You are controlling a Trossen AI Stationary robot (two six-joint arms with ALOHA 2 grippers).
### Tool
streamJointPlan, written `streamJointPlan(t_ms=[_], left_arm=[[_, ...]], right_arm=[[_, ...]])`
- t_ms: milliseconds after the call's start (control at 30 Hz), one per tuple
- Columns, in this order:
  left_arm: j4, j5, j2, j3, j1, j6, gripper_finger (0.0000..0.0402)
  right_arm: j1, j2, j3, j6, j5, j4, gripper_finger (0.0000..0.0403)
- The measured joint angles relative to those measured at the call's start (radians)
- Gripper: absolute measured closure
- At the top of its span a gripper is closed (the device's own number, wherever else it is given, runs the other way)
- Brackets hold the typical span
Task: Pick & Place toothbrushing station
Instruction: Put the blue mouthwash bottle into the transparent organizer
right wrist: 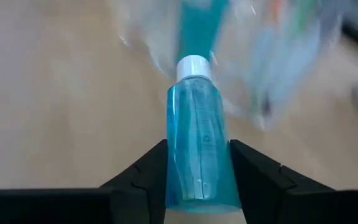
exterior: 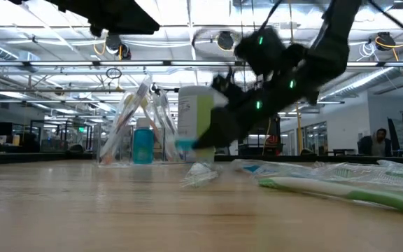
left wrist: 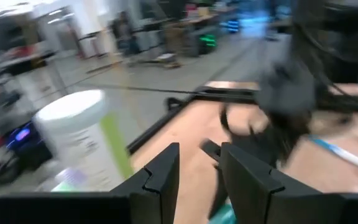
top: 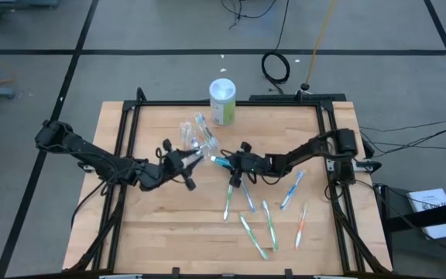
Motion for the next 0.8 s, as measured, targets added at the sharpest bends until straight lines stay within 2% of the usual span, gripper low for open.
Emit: streamJointPlan(t_ms=[67, 300, 433, 500, 567, 700, 800], left_arm=[[-0.006, 0.060, 0.000, 0.000, 0.000, 0.063, 0.0277], [-0.007, 0.113, 0.000, 0.000, 0.018, 0.130, 0.0276], [0.016, 0.296, 0.022, 0.000, 0.045, 0.133, 0.0255], [0.043, 0.345, 0.054, 0.000, 0.051, 0.128, 0.0237], [0.084, 0.350, 0.096, 0.001, 0.057, 0.152, 0.0216], [0.155, 0.351, 0.184, 0.001, 0.059, 0.224, 0.0182], [0.240, 0.355, 0.250, 0.001, 0.061, 0.284, 0.0167]], right_arm=[[0.028, -0.051, 0.002, -0.059, -0.003, -0.032, 0.0264], [0.106, -0.263, 0.001, -0.101, -0.053, -0.317, 0.0255], [0.125, -0.366, 0.000, -0.051, -0.056, -0.440, 0.0257], [0.125, -0.411, 0.001, -0.017, -0.109, -0.468, 0.0259], [0.125, -0.450, 0.001, 0.001, -0.176, -0.497, 0.0257], [0.125, -0.501, 0.001, 0.036, -0.190, -0.526, 0.0253], [0.124, -0.513, 0.002, 0.036, -0.248, -0.511, 0.0256]])
